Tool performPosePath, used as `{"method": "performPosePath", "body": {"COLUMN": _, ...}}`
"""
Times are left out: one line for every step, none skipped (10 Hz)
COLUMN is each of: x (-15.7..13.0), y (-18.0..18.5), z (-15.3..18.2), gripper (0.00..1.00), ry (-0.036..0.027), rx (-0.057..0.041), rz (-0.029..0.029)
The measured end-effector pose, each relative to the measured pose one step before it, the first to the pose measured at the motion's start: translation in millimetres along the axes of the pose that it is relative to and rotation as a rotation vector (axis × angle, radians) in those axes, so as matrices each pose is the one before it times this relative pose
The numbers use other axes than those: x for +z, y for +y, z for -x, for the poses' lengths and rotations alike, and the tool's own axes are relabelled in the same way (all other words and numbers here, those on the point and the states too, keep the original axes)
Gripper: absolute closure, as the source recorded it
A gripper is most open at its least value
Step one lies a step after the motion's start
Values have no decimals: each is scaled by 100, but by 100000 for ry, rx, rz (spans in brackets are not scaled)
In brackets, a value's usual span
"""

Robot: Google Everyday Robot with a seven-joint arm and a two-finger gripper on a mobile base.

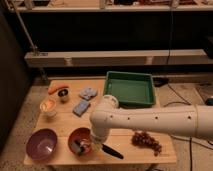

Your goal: Wipe red bowl with brush

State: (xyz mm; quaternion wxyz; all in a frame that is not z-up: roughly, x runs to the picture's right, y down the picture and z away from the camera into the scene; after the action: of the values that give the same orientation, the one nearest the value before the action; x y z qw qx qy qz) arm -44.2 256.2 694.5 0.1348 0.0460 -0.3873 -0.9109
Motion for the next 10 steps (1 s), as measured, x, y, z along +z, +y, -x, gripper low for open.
{"method": "performPosePath", "body": {"x": -170, "y": 125, "z": 699, "gripper": 100, "ry": -346, "rx": 1069, "rz": 334}}
{"method": "performPosePath", "body": {"x": -267, "y": 349, "z": 978, "gripper": 100, "ry": -405, "rx": 1633, "rz": 538}}
{"method": "performPosePath", "body": {"x": -270, "y": 533, "z": 874, "gripper": 100, "ry": -247, "rx": 2058, "rz": 793}}
{"method": "performPosePath", "body": {"x": -144, "y": 415, "z": 222, "gripper": 100, "ry": 18, "rx": 1113, "rz": 399}}
{"method": "performPosePath", "body": {"x": -137, "y": 908, "z": 156, "gripper": 100, "ry": 116, "rx": 1619, "rz": 661}}
{"method": "performPosePath", "body": {"x": -111, "y": 1030, "z": 437, "gripper": 100, "ry": -128, "rx": 2023, "rz": 549}}
{"method": "performPosePath", "body": {"x": 10, "y": 703, "z": 185, "gripper": 100, "ry": 89, "rx": 1515, "rz": 67}}
{"method": "performPosePath", "body": {"x": 77, "y": 990, "z": -185, "gripper": 100, "ry": 574, "rx": 1324, "rz": -66}}
{"method": "performPosePath", "body": {"x": 126, "y": 1277, "z": -371, "gripper": 100, "ry": 562, "rx": 1389, "rz": -261}}
{"method": "performPosePath", "body": {"x": 80, "y": 616, "z": -571, "gripper": 100, "ry": 498, "rx": 182, "rz": -82}}
